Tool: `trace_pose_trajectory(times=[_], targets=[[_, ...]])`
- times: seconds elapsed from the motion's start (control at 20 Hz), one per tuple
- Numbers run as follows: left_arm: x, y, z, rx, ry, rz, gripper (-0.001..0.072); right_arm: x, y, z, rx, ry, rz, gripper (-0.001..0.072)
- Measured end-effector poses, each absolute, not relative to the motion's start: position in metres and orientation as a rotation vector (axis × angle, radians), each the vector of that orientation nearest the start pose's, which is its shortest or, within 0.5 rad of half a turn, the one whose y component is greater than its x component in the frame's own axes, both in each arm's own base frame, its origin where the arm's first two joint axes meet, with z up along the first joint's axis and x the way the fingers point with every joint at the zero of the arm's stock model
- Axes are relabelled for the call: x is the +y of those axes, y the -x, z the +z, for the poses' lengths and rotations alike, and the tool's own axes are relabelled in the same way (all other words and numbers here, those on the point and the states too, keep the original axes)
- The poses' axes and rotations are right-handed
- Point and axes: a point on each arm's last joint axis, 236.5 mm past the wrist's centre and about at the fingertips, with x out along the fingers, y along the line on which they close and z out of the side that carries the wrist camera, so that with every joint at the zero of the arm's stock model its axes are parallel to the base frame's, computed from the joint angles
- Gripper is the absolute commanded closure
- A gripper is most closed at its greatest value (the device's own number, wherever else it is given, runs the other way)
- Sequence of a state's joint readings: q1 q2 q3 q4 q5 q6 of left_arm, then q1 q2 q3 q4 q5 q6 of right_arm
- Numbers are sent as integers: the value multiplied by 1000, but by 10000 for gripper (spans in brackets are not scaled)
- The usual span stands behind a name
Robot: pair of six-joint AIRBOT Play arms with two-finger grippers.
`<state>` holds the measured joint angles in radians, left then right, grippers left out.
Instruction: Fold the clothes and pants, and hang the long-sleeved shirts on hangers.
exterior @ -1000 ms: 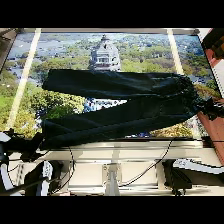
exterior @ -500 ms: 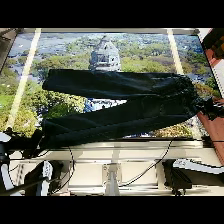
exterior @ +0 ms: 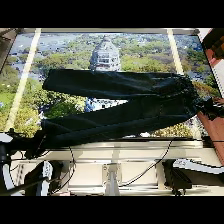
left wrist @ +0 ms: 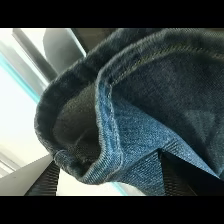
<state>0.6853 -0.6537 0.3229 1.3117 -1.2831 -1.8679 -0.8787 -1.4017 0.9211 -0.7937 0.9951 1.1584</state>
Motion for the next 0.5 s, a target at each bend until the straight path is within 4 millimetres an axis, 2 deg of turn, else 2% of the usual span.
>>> trace_pose_trajectory(times=[0.15,0.2,0.25,0.3,0.4,0.45,0.5], targets=[[38,-139,-93,1382,1025,613,23,-192,-340,-55,956,-973,-253,656],[39,-141,-94,1373,1025,614,59,-192,-340,-55,956,-973,-253,656],[40,-142,-95,1363,1022,616,177,-192,-340,-55,956,-974,-252,656],[41,-144,-95,1354,1021,618,232,-192,-340,-55,956,-974,-252,656],[43,-145,-97,1342,1021,621,234,-192,-340,-55,956,-974,-252,656],[43,-146,-98,1336,1020,623,310,-192,-340,-55,956,-974,-252,656],[44,-146,-99,1333,1020,625,489,-192,-340,-55,956,-974,-252,656]])
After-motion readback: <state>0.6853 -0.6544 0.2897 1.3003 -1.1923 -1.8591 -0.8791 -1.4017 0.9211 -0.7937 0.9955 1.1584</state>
